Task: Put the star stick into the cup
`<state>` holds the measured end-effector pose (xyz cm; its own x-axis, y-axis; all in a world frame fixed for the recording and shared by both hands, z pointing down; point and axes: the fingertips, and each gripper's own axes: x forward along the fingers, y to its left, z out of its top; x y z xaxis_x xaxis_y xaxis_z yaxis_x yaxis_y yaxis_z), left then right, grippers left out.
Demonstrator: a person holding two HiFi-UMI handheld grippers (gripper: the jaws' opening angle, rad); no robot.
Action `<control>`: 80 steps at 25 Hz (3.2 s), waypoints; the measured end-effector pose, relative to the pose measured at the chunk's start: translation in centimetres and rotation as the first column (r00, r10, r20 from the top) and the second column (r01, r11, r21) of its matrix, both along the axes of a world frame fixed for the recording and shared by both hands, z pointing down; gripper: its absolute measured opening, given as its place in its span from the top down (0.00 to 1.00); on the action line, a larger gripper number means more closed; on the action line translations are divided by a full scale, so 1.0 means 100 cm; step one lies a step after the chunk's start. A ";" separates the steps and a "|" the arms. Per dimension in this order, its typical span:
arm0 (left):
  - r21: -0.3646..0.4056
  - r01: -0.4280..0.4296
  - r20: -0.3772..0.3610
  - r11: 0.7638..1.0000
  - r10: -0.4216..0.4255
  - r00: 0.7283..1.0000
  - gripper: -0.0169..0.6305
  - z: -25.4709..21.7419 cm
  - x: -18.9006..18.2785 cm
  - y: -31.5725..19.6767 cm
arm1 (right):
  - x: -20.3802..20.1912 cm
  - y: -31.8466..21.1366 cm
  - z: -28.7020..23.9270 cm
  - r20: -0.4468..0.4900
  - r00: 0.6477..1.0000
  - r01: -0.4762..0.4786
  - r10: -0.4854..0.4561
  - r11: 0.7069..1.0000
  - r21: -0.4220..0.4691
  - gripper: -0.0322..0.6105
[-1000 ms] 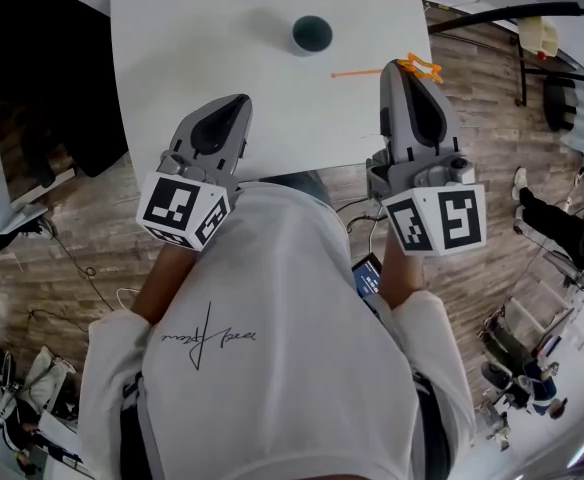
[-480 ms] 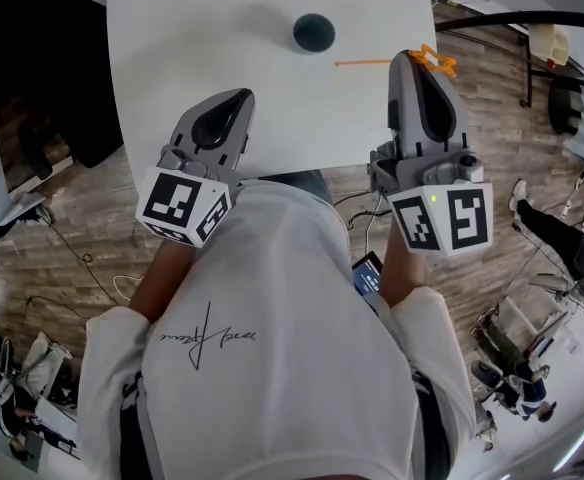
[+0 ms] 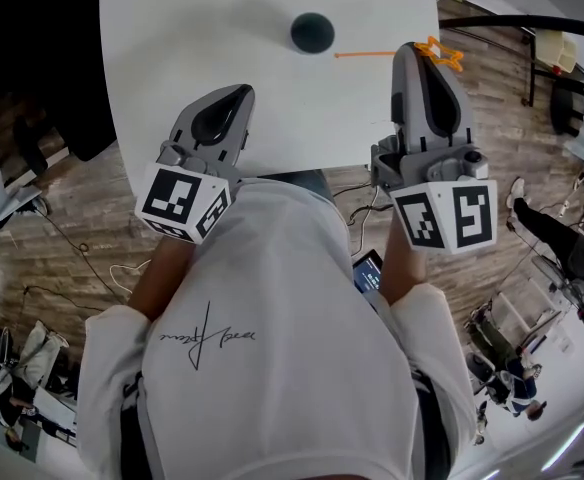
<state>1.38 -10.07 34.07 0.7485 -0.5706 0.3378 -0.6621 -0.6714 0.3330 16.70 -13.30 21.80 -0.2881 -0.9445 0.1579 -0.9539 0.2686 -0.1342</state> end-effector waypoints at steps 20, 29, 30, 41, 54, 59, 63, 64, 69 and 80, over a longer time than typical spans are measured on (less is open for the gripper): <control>-0.044 0.030 0.026 0.999 -0.029 0.999 0.96 0.016 0.007 -0.032 | -0.002 -0.039 0.027 0.028 0.998 0.056 -0.054 0.995 -0.077 0.93; -0.062 0.034 0.031 0.997 -0.032 0.999 0.96 0.024 0.005 -0.038 | -0.010 -0.048 0.044 0.041 0.997 0.073 -0.069 0.992 -0.106 0.93; -0.064 0.035 0.032 0.997 -0.033 0.999 0.96 0.025 0.005 -0.038 | -0.010 -0.049 0.046 0.042 0.997 0.074 -0.070 0.991 -0.109 0.93; -0.090 0.044 0.047 0.995 -0.040 0.998 0.96 0.035 0.007 -0.039 | -0.014 -0.055 0.065 0.063 0.994 0.100 -0.092 0.985 -0.141 0.93; -0.128 0.049 0.039 0.991 -0.044 0.998 0.96 0.042 0.010 -0.040 | -0.018 -0.060 0.085 0.082 0.991 0.115 -0.101 0.976 -0.184 0.93; -0.165 0.045 0.032 0.985 -0.040 0.999 0.96 0.051 0.012 -0.034 | -0.018 -0.061 0.094 0.089 0.991 0.119 -0.103 0.973 -0.198 0.93; -0.181 0.045 0.026 0.983 -0.041 0.999 0.96 0.055 0.015 -0.030 | -0.020 -0.062 0.102 0.093 0.990 0.124 -0.107 0.970 -0.211 0.93; -0.187 0.053 0.024 0.981 -0.049 0.999 0.96 0.056 0.015 -0.030 | -0.021 -0.062 0.104 0.093 0.990 0.126 -0.108 0.969 -0.214 0.93; -0.207 0.066 0.028 0.976 -0.061 0.998 0.96 0.061 0.015 -0.027 | -0.021 -0.064 0.111 0.098 0.989 0.132 -0.113 0.965 -0.227 0.93; -0.229 0.070 0.041 0.971 -0.062 0.997 0.96 0.071 0.015 -0.017 | -0.025 -0.066 0.123 0.022 0.992 0.128 -0.126 0.965 -0.229 0.93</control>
<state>2.86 -11.78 41.15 0.6977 -0.5225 0.4901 -0.7160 -0.5334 0.4504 14.23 -19.94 34.08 -0.4051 -0.8389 0.3634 -0.9128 0.3486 -0.2128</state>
